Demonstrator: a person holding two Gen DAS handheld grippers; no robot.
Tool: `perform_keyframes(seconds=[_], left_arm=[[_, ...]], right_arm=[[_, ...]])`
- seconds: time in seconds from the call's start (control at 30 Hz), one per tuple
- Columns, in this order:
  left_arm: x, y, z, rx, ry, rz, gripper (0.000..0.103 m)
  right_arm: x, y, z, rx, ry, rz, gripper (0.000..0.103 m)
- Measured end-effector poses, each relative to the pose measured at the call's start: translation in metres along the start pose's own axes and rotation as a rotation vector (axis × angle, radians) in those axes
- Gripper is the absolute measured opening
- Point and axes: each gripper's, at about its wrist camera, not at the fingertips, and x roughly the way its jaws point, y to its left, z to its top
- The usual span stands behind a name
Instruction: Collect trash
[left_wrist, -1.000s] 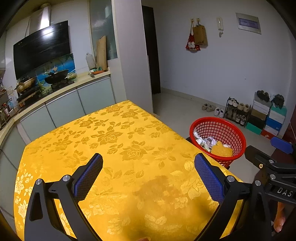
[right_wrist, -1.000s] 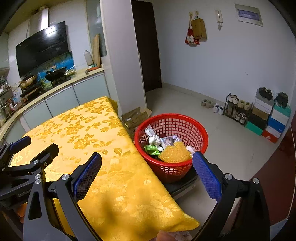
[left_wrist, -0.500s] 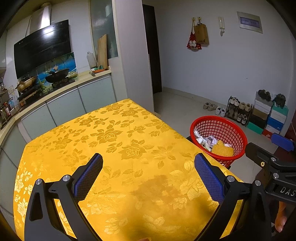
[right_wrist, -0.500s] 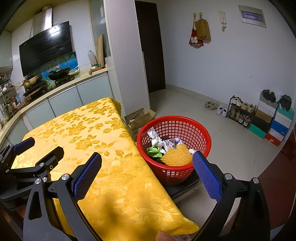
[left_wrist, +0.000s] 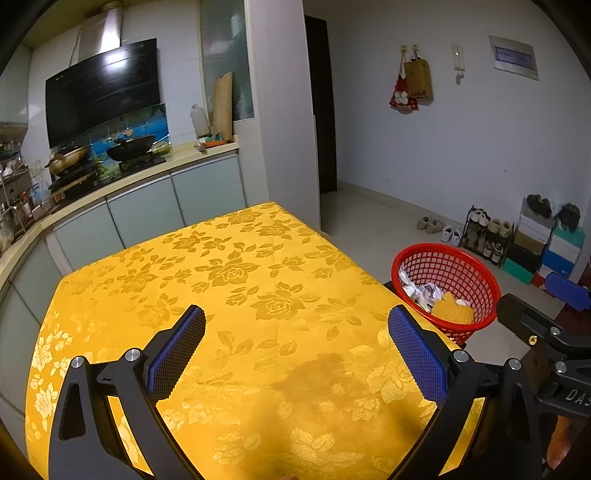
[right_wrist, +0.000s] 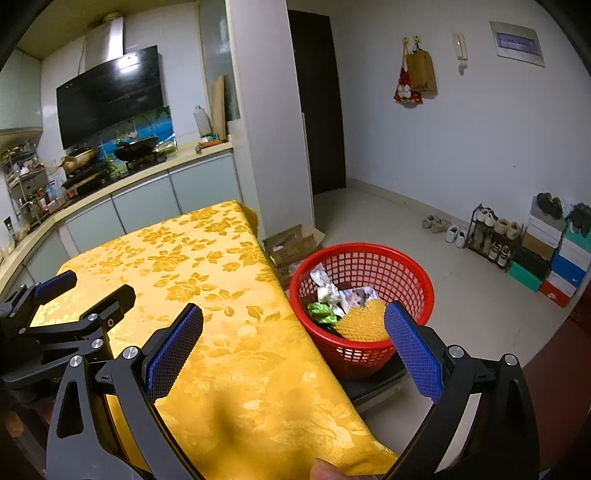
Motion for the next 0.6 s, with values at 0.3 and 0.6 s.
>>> perform_keyframes(seconds=[0.3,0.6], left_arm=[[-0.0059,0.0042,0.0009,-0.021,-0.013,0.006,0.096],[-0.0063,0.0032,0.0018,-0.018,-0.011,0.007,0.096]], right_arm=[[-0.0046,0.0009,0.0048,-0.003,-0.021,0.008,0.096],[-0.0047,0.0005,0.0055,0.000,-0.022,0.010,0.096]])
